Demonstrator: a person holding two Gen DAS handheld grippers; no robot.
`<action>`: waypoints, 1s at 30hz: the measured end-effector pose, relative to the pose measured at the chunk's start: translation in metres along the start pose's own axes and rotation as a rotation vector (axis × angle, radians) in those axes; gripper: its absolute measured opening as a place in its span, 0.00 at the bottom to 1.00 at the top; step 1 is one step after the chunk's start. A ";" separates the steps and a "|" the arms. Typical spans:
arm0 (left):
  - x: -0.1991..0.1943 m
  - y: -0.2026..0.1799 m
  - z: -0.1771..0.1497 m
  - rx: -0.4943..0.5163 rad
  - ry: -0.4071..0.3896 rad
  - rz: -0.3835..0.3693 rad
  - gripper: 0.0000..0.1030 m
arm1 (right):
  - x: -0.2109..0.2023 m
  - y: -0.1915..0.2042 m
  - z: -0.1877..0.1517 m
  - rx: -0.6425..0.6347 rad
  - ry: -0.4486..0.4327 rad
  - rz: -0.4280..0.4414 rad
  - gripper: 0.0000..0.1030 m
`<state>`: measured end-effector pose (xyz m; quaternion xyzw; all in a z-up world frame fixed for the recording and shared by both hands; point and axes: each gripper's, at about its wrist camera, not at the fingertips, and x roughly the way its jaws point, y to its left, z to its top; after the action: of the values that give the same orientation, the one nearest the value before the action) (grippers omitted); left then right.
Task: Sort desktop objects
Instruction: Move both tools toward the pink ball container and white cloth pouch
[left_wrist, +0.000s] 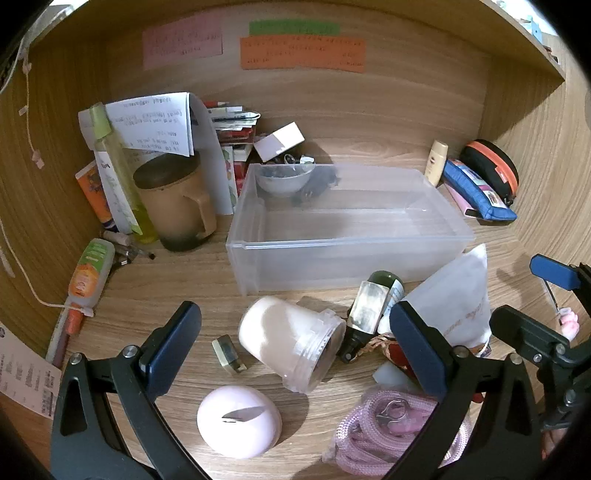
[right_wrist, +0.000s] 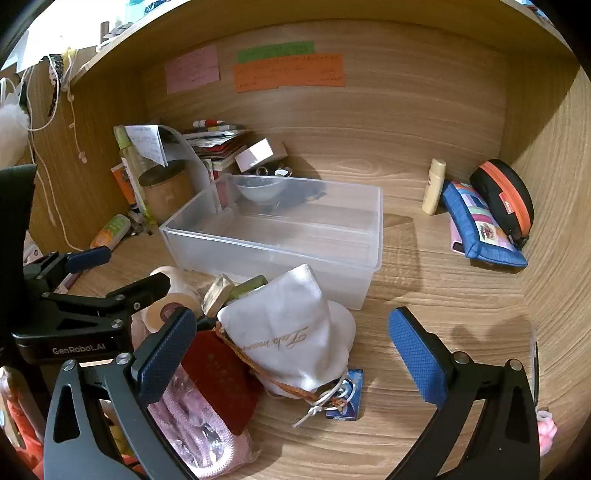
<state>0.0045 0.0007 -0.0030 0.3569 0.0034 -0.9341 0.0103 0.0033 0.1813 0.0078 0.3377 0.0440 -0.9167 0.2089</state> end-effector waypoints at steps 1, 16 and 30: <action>-0.001 0.000 0.000 0.001 -0.002 0.001 1.00 | 0.000 0.000 0.000 -0.001 -0.001 -0.001 1.00; -0.003 -0.005 0.000 0.016 -0.001 0.003 1.00 | -0.001 0.003 -0.002 -0.016 -0.007 -0.007 1.00; -0.003 -0.007 0.000 0.021 0.001 0.024 1.00 | -0.003 -0.001 -0.003 -0.003 -0.009 -0.007 1.00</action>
<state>0.0064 0.0080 -0.0011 0.3576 -0.0107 -0.9337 0.0175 0.0068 0.1835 0.0073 0.3330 0.0456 -0.9189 0.2067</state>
